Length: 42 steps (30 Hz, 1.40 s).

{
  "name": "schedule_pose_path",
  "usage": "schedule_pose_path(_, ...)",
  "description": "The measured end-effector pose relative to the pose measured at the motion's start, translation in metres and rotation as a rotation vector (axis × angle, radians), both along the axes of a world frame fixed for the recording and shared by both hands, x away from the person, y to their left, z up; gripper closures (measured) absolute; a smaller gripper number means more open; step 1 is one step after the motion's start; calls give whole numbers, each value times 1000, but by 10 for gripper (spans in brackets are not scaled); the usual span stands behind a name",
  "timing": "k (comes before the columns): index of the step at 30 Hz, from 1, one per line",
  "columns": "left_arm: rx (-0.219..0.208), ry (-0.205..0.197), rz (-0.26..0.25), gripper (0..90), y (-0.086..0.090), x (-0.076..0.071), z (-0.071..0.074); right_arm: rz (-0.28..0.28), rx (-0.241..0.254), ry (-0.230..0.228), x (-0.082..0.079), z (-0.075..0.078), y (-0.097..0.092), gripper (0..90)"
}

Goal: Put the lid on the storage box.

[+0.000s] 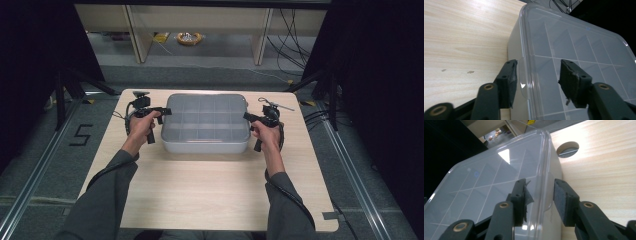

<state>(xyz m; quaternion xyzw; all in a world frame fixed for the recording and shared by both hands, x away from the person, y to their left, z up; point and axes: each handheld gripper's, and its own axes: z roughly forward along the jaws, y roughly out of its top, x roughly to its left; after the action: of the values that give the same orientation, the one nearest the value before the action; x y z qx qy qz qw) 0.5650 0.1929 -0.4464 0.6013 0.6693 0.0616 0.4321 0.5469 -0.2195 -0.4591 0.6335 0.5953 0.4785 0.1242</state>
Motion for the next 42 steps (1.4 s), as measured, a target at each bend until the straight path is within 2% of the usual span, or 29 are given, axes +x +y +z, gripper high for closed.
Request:
schedule_pose_path(1,11,2,3,547,-1,0,-1,-14,25,16,-2,0,2,653)
schedule_pose_path(2,24,-2,7,547,-2,0,-3,-14,25,16,-2,0,2,653)
schedule_pose_path(3,17,-1,13,564,-2,0,-4,-33,55,21,-4,0,4,656)
schedule_pose_path(4,0,3,29,576,-1,0,-4,-34,59,23,-6,0,4,655)
schedule_pose_path(5,0,3,29,581,-1,0,-4,-34,59,23,-6,0,4,655)
schedule_pose_path(6,-1,2,29,587,-1,-1,-4,-30,31,-3,-8,-1,3,655)
schedule_pose_path(8,8,-2,42,594,-2,0,-3,-19,13,-23,-6,-3,2,655)
schedule_pose_path(9,20,-5,41,595,-3,0,-3,-41,55,11,-9,0,6,654)
schedule_pose_path(11,29,-11,38,592,-3,-1,-3,-32,38,1,-10,0,5,652)
schedule_pose_path(12,29,-15,32,594,-3,-1,-2,-16,-7,-29,-8,-3,2,651)
schedule_pose_path(13,43,-28,21,593,-3,-2,-3,-38,28,-1,-10,-3,7,650)
schedule_pose_path(15,61,-40,20,584,-4,-2,-4,-32,15,-19,-11,-4,6,654)
schedule_pose_path(17,70,-44,24,576,-6,-3,-4,-35,19,-12,-12,-2,7,658)
schedule_pose_path(18,87,-49,24,564,-9,-4,-4,-21,-17,-32,-12,-2,5,667)
schedule_pose_path(20,99,-48,6,542,-9,-6,-3,-31,-4,-24,-15,1,6,671)
schedule_pose_path(21,95,-46,3,542,-9,-7,-2,-20,-18,-39,-14,-1,3,671)
schedule_pose_path(22,84,-40,-10,550,-5,-8,-3,-24,8,-21,-15,-2,2,670)
schedule_pose_path(25,87,-43,-11,547,-5,-7,-4,-23,28,-22,-17,-2,3,663)
schedule_pose_path(26,88,-43,-9,537,-6,-7,-4,-2,-12,-59,-16,-5,0,662)
schedule_pose_path(29,105,-46,-11,518,-9,-7,-3,-1,-7,-55,-16,-5,0,660)
schedule_pose_path(30,105,-46,-15,507,-9,-7,-3,-18,24,-19,-18,-4,2,653)
schedule_pose_path(31,92,-38,-9,507,-10,-8,-2,-18,24,-19,-18,-4,2,653)
schedule_pose_path(32,79,-23,-4,491,-11,-9,-2,-24,44,4,-19,-3,3,639)
schedule_pose_path(33,84,5,-6,438,-12,-9,-1,-21,33,-5,-18,-4,3,631)
schedule_pose_path(34,87,4,2,388,-13,-10,0,-27,35,-6,-18,-4,2,610)
schedule_pose_path(36,100,-7,-12,381,-12,-13,3,-34,36,-4,-19,-1,2,582)
schedule_pose_path(37,85,-6,-8,362,-8,-15,4,-27,-24,-50,-20,0,-6,556)
schedule_pose_path(41,69,-13,1,337,-1,-21,5,-22,-32,-60,-26,4,-11,547)
schedule_pose_path(42,73,-21,-6,328,2,-23,6,-33,7,-33,-30,7,-10,543)
